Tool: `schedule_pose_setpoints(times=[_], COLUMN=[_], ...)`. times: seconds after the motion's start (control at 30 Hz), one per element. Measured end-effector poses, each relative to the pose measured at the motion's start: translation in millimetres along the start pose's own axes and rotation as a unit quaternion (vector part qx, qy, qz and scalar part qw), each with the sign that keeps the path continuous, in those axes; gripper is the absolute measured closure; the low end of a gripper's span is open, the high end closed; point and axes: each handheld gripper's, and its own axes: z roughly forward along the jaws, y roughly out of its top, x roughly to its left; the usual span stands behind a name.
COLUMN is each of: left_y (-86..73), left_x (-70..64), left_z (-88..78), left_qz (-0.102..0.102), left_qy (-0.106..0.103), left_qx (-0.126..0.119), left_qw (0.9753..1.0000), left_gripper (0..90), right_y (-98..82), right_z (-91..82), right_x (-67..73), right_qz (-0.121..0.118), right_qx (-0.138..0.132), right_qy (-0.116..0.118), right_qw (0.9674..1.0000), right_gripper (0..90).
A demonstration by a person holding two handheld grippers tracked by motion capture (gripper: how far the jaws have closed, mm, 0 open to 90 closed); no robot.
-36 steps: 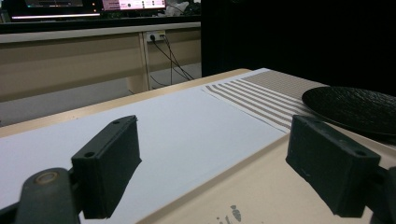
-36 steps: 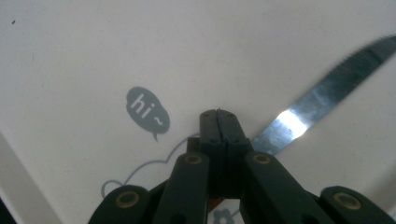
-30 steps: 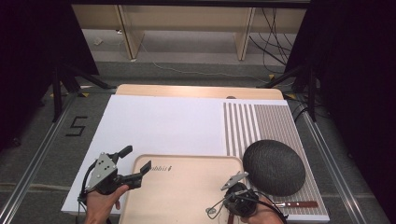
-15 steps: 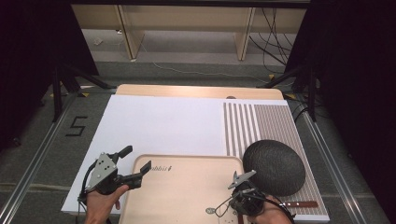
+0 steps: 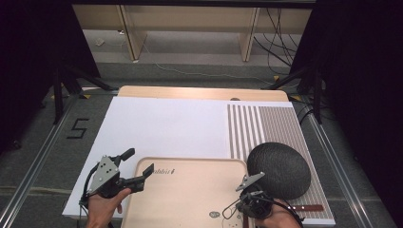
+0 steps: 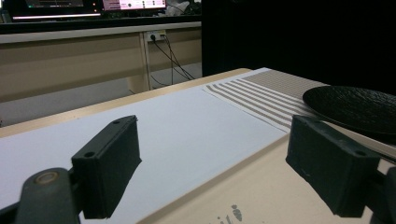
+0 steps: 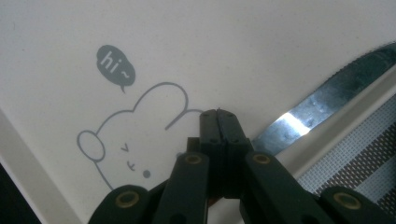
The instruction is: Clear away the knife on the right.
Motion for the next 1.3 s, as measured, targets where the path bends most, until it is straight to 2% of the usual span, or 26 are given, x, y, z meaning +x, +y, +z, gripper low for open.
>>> schedule_pose_setpoints(times=[0.07, 0.17, 0.27, 0.3, 0.43, 0.47, 0.5, 0.53, 0.6, 0.63, 0.77, 0.83, 1.0, 1.07, 1.1, 1.13, 1.17, 1.2, 1.23, 1.3], left_y=[0.1, 0.2, 0.2, 0.6, 0.7, 0.7, 0.6, 0.4, -0.1, -0.1, -0.1, 0.5, 0.6, 0.8, 0.8, 0.1, 0.2, 0.0, 0.2, 0.2], left_x=[0.1, -0.1, -0.2, -0.4, -0.3, -0.3, -0.3, -0.4, -0.3, -0.3, -0.2, -0.3, -1.0, -1.8, -2.1, -2.7, -3.1, -3.5, -3.7, -3.7], left_z=[-0.1, -0.3, 0.3, -0.4, -0.5, -0.5, -0.4, -0.5, 0.7, 0.7, 0.6, -0.4, -0.5, -0.4, -0.1, 0.9, 0.3, 0.5, 0.5, 0.7], left_qz=[-0.001, -0.002, -0.001, 0.0, 0.0, 0.0, -0.001, 0.0, -0.002, -0.002, -0.002, -0.001, -0.001, 0.0, 0.001, 0.0, 0.001, 0.001, 0.0, 0.001], left_qy=[0.0, 0.0, -0.003, -0.001, -0.002, -0.002, -0.002, -0.002, -0.005, -0.006, -0.006, -0.003, -0.003, -0.005, -0.006, -0.01, -0.008, -0.008, -0.009, -0.013], left_qx=[-0.001, -0.002, -0.006, -0.002, -0.003, -0.003, -0.003, -0.002, -0.007, -0.008, -0.007, -0.002, -0.004, -0.004, -0.003, -0.005, -0.001, -0.001, -0.001, -0.006], left_qw=[1.0, 1.0, 1.0, 1.0, 1.0, 1.0, 1.0, 1.0, 1.0, 1.0, 1.0, 1.0, 1.0, 1.0, 1.0, 0.9999, 1.0, 1.0, 1.0, 0.9999], left_gripper=[16.5, 16.5, 16.4, 16.5, 16.5, 16.4, 16.4, 16.4, 16.4, 16.4, 16.4, 16.4, 16.4, 16.4, 16.4, 16.4, 16.5, 16.4, 16.4, 16.4], right_y=[0.5, 1.8, 2.7, 2.9, 3.4, 3.4, 3.4, 3.1, 3.0, 3.0, 2.8, 2.9, 2.4, 1.6, 1.6, 1.4, 0.8, 0.5, 0.4, -0.3], right_z=[-1.0, -5.9, -9.7, -11.6, -18.6, -19.7, -22.2, -22.5, -26.2, -28.1, -31.7, -33.6, -36.5, -35.8, -39.2, -39.9, -39.4, -39.8, -42.0, -42.8], right_x=[-0.4, -0.8, -3.3, -5.7, -10.1, -11.4, -12.3, -12.4, -13.5, -15.6, -18.2, -17.9, -19.9, -19.7, -21.1, -21.5, -21.0, -20.7, -22.7, -24.1], right_qz=[0.0, 0.007, 0.018, 0.015, 0.049, 0.048, 0.057, 0.064, 0.077, 0.079, 0.083, 0.085, 0.086, 0.094, 0.091, 0.09, 0.097, 0.103, 0.096, 0.094], right_qx=[-0.009, -0.025, -0.043, -0.057, -0.09, -0.101, -0.108, -0.123, -0.125, -0.122, -0.123, -0.128, -0.13, -0.149, -0.134, -0.135, -0.151, -0.152, -0.142, -0.145], right_qy=[0.005, 0.018, 0.033, 0.051, 0.075, 0.085, 0.089, 0.084, 0.082, 0.093, 0.097, 0.099, 0.094, 0.087, 0.091, 0.087, 0.084, 0.084, 0.086, 0.08], right_qw=[0.9999, 0.9995, 0.9984, 0.9969, 0.9919, 0.9901, 0.9885, 0.9867, 0.9858, 0.985, 0.9842, 0.9831, 0.9833, 0.9805, 0.9826, 0.9828, 0.9802, 0.9794, 0.9815, 0.9817], right_gripper=[89.2, 77.6, 69.5, 64.1, 50.1, 46.5, 41.7, 38.4, 33.8, 31.0, 25.2, 25.2, 24.4, 24.4, 24.4, 24.4, 24.4, 24.4, 24.5, 24.4])
